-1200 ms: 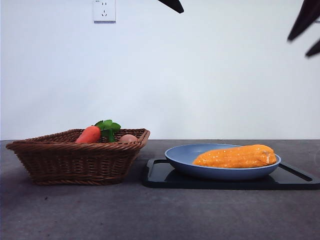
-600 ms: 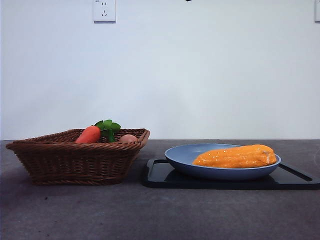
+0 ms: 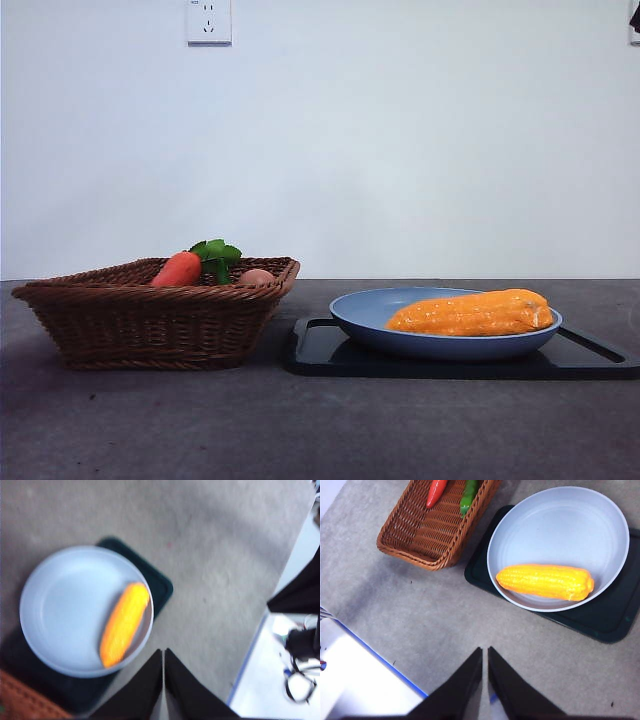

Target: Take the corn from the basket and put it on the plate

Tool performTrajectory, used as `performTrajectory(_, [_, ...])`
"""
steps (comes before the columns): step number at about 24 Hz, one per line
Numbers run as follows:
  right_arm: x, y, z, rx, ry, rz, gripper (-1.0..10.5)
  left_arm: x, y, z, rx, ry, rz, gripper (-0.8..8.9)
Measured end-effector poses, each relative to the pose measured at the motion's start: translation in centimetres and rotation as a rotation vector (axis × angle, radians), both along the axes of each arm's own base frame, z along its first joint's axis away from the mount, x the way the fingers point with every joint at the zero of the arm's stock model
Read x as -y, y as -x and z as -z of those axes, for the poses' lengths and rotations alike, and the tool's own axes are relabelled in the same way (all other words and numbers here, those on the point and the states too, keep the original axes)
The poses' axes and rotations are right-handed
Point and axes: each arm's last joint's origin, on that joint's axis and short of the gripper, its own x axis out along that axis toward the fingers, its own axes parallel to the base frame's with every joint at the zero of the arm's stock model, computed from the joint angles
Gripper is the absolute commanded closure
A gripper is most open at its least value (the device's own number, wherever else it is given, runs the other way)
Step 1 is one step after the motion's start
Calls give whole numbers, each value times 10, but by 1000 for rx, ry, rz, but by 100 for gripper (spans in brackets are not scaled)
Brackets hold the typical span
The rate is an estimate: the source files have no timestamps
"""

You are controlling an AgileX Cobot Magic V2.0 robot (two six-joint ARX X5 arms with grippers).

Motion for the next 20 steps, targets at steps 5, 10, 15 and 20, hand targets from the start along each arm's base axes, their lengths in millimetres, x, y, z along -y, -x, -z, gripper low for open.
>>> performTrajectory(5, [0, -2, -2, 36, -2, -1, 943, 6, -6, -8, 91, 87, 1, 806])
performTrajectory(10, [0, -2, -2, 40, -1, -4, 943, 10, -12, -17, 183, 168, -1, 806])
performTrajectory(15, [0, -3, -2, 40, -1, -4, 943, -4, -30, -24, 258, 206, -43, 806])
performTrajectory(20, [0, -2, -2, 40, -1, -4, 943, -48, -41, -44, 325, 223, -155, 806])
